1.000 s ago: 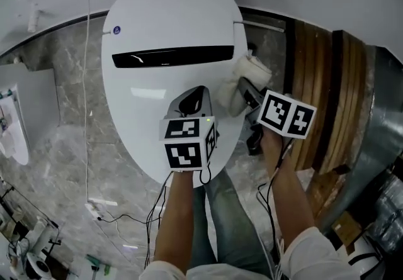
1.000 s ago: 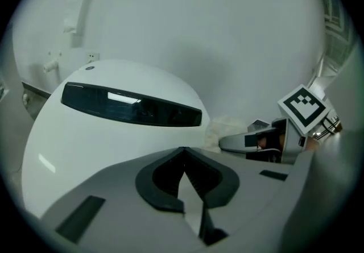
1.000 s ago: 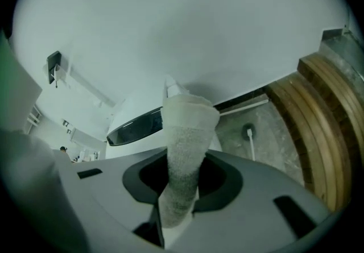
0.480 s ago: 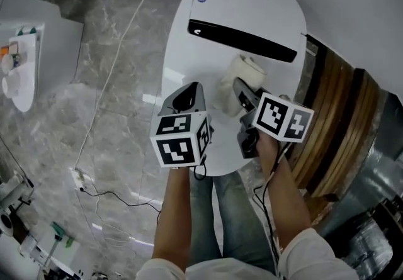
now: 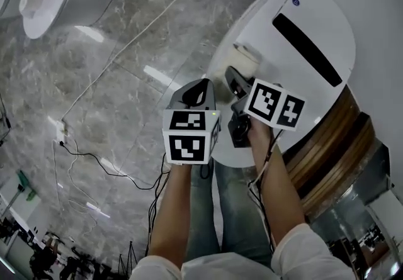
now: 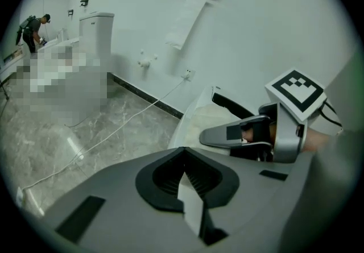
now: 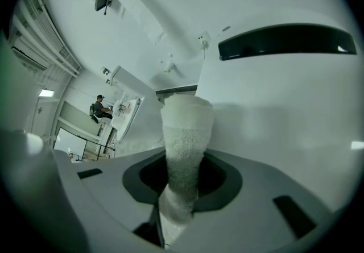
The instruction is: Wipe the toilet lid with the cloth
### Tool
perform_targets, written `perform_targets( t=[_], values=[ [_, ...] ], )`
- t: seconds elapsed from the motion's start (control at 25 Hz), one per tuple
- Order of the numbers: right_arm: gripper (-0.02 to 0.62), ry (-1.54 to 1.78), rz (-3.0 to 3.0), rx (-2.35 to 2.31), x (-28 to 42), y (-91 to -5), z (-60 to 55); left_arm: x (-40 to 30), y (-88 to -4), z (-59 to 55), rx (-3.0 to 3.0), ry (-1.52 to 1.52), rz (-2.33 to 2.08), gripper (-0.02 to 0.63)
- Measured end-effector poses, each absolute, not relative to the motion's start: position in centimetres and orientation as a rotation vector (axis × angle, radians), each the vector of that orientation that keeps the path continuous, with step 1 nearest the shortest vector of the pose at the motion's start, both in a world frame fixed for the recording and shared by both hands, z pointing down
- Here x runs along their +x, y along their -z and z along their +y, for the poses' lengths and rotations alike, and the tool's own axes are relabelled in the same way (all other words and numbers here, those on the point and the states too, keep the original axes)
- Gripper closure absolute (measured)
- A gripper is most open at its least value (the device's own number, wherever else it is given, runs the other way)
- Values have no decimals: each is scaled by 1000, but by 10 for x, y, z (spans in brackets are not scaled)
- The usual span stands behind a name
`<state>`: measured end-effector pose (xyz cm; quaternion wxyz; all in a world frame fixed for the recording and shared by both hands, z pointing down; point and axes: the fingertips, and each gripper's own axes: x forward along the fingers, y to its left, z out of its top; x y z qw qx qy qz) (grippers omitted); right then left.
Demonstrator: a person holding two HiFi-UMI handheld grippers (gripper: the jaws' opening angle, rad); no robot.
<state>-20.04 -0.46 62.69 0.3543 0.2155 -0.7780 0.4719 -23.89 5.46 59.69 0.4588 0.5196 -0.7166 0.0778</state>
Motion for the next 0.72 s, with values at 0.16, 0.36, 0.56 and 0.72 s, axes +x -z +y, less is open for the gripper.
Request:
perform_targets(
  t=[0.16, 0.36, 0.56, 0.72],
  values=[
    [508, -1228, -1996, 593, -185, -635, -5, -224, -601, 52, 1319, -201, -1727, 594],
    [508, -1303, -1980, 677, -124, -636, -21, -177, -602, 24, 1407, -249, -1649, 594],
    [508, -1359, -1955, 840, -39, -633, -41, -108, -599, -9, 1559, -342, -1515, 594],
    [508, -1401, -1909, 978, 38, -635, -54, -38, -600, -29, 1660, -409, -1395, 594]
  ],
)
